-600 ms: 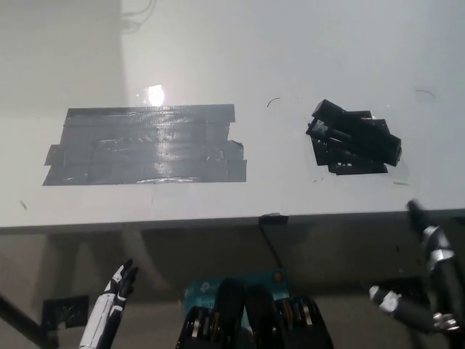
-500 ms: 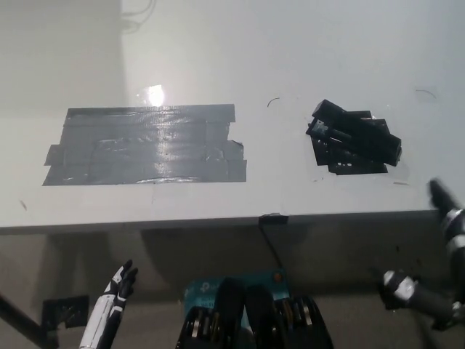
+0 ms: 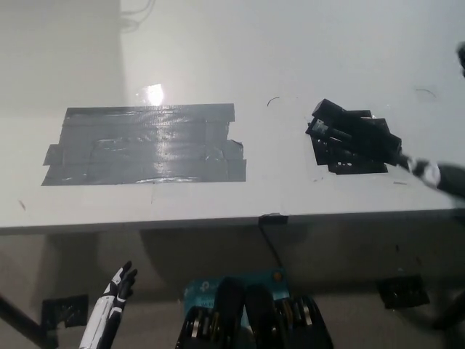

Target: A stapler is kept on the black spot marked on the desk infront of the robot. The robot picks up the stapler using its right hand and passes it to a person

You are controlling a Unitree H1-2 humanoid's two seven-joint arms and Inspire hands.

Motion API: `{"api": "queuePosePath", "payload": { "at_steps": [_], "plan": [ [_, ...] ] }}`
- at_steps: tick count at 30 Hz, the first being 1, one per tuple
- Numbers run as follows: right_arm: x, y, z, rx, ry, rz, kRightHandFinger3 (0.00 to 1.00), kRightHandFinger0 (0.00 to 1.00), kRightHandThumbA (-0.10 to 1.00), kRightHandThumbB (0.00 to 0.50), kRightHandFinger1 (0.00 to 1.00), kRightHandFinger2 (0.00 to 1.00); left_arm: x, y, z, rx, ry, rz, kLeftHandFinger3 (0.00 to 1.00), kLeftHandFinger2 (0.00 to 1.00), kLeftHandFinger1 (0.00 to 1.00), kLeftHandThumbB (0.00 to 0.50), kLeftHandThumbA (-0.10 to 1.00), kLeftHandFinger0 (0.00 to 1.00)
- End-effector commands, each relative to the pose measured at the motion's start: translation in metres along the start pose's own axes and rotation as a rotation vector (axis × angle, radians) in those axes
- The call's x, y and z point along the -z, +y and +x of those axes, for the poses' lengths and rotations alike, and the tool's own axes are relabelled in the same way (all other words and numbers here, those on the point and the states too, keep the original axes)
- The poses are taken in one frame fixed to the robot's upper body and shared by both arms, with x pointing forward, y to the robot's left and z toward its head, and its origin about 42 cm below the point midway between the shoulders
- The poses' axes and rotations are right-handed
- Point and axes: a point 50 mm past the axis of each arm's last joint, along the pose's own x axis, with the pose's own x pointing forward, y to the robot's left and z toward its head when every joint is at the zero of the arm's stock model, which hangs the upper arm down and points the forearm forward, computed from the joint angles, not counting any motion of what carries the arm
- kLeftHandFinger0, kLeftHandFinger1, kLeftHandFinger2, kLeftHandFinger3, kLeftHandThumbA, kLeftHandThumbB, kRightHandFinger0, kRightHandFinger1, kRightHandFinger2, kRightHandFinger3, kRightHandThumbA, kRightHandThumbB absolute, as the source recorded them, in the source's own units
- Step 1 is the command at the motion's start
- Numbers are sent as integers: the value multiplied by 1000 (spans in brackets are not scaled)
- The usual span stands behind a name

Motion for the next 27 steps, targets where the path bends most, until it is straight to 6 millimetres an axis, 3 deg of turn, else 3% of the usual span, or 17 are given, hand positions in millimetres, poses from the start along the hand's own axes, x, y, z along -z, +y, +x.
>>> {"api": "queuePosePath", "payload": {
  "at_steps": [1,2,4,6,7,13,16,19,25,27],
  "plan": [
    [20,-11,95,-196,285,-142,1000,1000,1000,280,1000,1000,-14,5,8,-28,-89,25,1000,1000,1000,500,1000,1000],
    [28,-4,113,-230,323,-156,1000,1000,1000,268,1000,1000,-13,5,8,-28,-89,21,1000,1000,1000,500,1000,1000],
    [36,3,128,-262,364,-146,1000,1000,1000,263,1000,1000,-13,3,8,-22,-87,19,1000,1000,1000,500,1000,1000],
    [38,6,135,-269,379,-143,1000,1000,1000,269,1000,1000,-13,3,9,-20,-89,19,1000,1000,1000,500,1000,1000],
    [43,13,149,-284,411,-145,1000,1000,1000,295,1000,1000,-13,4,10,-20,-88,20,1000,1000,1000,500,1000,1000],
    [66,25,174,-320,532,-115,1000,1000,1000,293,1000,1000,-14,4,11,-13,-89,21,1000,1000,1000,500,1000,1000],
    [82,32,181,-341,570,-110,1000,1000,1000,267,1000,1000,-13,4,11,-10,-90,24,1000,1000,1000,500,1000,1000],
    [93,36,183,-346,608,-113,1000,1000,1000,274,1000,1000,-14,4,11,-9,-89,20,1000,1000,1000,500,1000,1000],
    [115,43,171,-387,664,-183,1000,1000,1000,236,1000,1000,-15,5,12,-7,-84,30,1000,1000,1000,500,1000,1000],
    [121,45,169,-381,705,-177,1000,1000,1000,259,1000,1000,-16,6,12,-6,-85,31,1000,1000,1000,500,1000,1000]
  ]
}}
